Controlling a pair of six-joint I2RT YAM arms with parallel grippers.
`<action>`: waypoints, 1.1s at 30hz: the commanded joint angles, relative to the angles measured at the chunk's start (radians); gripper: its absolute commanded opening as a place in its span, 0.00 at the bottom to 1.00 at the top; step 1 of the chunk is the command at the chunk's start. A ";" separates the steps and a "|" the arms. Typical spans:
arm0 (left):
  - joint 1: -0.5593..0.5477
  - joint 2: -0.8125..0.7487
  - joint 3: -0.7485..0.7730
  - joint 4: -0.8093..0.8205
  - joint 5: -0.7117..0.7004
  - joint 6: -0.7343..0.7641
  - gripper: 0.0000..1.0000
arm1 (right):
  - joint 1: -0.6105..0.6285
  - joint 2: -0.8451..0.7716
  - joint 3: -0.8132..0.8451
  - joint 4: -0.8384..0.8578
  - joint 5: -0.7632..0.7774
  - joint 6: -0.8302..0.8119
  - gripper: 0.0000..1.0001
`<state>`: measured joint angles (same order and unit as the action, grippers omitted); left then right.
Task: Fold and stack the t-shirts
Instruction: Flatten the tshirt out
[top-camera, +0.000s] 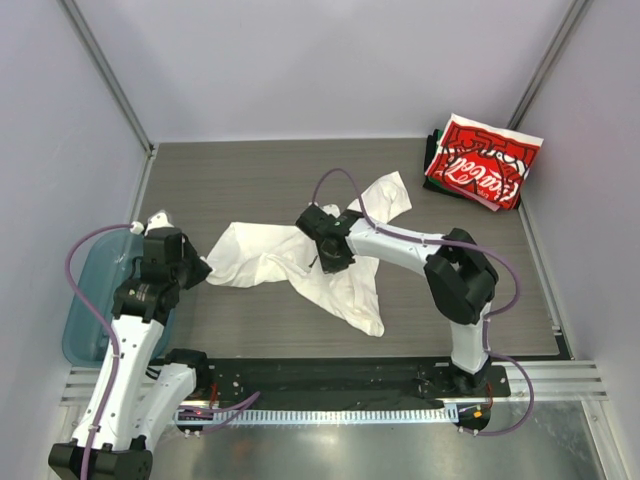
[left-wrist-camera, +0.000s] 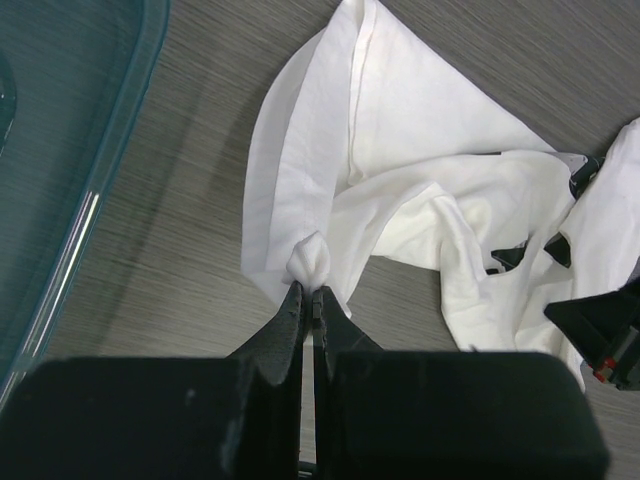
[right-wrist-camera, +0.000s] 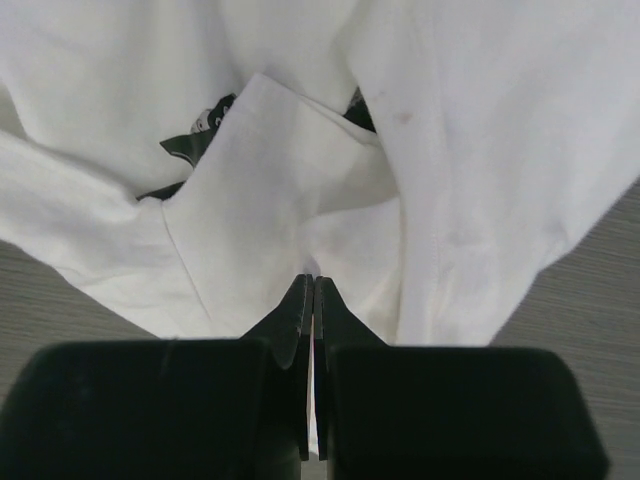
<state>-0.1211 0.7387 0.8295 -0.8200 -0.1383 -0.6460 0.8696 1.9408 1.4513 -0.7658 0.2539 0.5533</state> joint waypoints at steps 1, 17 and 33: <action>0.001 0.004 0.002 0.030 -0.007 0.014 0.00 | 0.005 -0.158 0.057 -0.081 0.103 -0.026 0.01; 0.001 0.039 0.313 -0.065 -0.056 0.026 0.00 | 0.006 -0.655 0.127 -0.217 0.312 -0.216 0.01; 0.001 0.105 0.818 -0.105 0.020 0.078 0.00 | 0.008 -1.100 0.316 0.005 0.299 -0.536 0.01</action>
<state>-0.1219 0.8391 1.5684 -0.9474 -0.1669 -0.6163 0.8730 0.9039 1.7157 -0.8970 0.5976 0.1436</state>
